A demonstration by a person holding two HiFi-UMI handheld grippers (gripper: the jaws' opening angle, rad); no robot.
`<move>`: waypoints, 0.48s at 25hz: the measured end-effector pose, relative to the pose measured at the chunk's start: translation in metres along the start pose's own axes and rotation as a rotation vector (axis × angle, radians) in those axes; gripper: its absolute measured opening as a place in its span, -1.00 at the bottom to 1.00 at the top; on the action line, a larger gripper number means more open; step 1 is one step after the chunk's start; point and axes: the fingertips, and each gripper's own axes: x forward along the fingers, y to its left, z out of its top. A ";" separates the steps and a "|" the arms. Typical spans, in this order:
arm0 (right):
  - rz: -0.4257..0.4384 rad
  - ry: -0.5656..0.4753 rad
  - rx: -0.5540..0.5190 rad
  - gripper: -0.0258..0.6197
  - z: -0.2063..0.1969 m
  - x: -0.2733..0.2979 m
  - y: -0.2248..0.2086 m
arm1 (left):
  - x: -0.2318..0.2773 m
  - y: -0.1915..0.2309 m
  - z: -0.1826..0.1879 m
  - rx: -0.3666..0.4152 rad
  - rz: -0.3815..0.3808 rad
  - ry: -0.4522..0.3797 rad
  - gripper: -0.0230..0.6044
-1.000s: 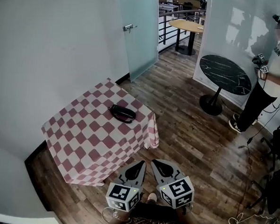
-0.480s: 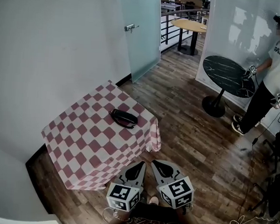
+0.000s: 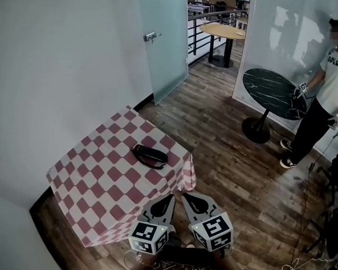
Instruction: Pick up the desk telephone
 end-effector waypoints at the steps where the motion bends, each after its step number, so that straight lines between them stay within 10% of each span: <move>1: -0.004 0.001 -0.001 -0.86 0.002 0.006 -0.002 | 0.003 0.006 0.002 0.000 -0.003 0.001 -0.91; 12: -0.028 -0.004 0.006 -0.86 0.022 0.070 -0.013 | 0.026 0.064 0.016 0.006 -0.026 0.012 -0.91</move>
